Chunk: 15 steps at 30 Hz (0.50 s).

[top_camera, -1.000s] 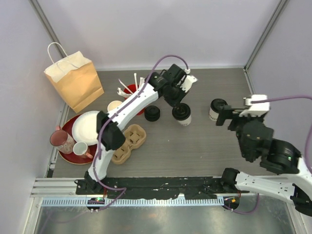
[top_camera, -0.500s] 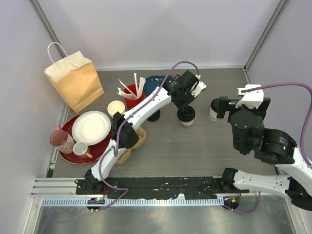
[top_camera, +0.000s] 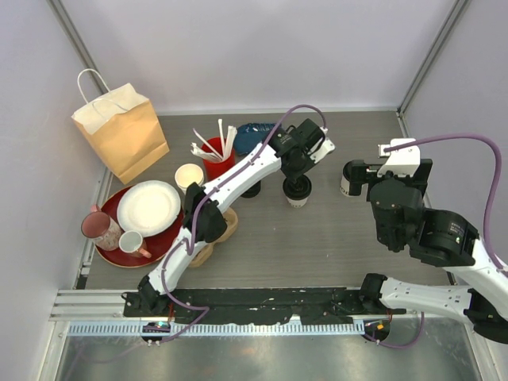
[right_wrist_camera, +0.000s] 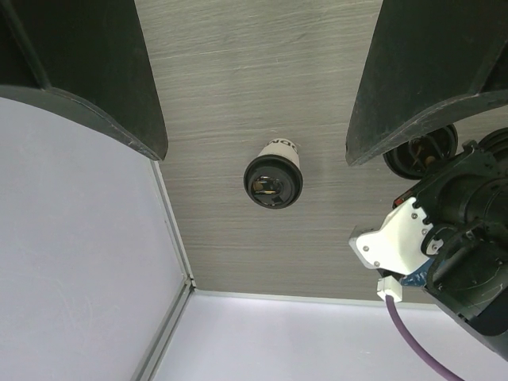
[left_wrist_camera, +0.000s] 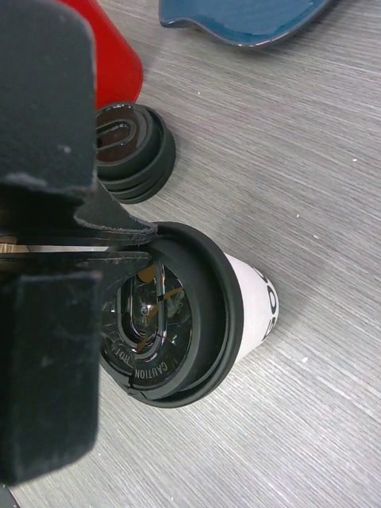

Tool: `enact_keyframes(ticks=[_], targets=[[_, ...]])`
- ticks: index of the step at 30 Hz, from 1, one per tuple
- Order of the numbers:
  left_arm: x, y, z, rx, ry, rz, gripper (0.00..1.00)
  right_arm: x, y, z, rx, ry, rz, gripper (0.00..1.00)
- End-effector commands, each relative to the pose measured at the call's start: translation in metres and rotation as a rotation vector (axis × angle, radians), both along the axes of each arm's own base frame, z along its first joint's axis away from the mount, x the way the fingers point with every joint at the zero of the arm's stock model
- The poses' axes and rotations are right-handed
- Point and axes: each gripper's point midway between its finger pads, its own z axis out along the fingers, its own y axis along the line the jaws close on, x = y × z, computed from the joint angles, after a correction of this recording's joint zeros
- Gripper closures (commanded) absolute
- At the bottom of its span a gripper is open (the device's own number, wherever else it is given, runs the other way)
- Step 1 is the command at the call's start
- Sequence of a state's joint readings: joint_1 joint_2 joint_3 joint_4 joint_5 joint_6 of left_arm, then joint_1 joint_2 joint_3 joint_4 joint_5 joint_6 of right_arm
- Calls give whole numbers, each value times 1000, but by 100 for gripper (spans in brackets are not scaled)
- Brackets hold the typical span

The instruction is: Pack the takeout coffee

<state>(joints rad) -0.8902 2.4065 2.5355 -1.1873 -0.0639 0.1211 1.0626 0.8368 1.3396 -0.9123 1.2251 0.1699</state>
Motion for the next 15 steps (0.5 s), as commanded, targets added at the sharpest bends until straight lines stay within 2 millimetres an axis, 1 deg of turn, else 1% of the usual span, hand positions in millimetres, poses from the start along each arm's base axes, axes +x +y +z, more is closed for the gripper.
enact_keyframes(ticks=[1,2,3,5,6,8,9,11,12,15], targets=[[2,0,-2,26,-21,-25,98,3,7,-1,15,1,14,0],[3,-1,2,18,-30,-26,93,4,8,-1,16,0,14,0],[5,-3,6,2,-45,-24,81,5,11,-2,9,6,20,0],[8,-6,16,-25,-65,-26,70,6,13,-4,3,12,26,0],[10,-9,29,-55,-93,-30,62,8,17,-6,-4,22,35,0],[12,-10,44,-76,-130,-46,56,9,19,-9,-11,31,41,0],[14,-11,59,-104,-160,-48,52,10,20,-11,-14,35,43,0],[15,-10,77,-131,-196,-55,48,11,22,-13,-10,45,47,0],[14,-9,95,-160,-225,-55,45,12,23,-14,-7,47,49,0],[12,-5,122,-202,-268,-60,41,14,27,-15,12,54,65,0]])
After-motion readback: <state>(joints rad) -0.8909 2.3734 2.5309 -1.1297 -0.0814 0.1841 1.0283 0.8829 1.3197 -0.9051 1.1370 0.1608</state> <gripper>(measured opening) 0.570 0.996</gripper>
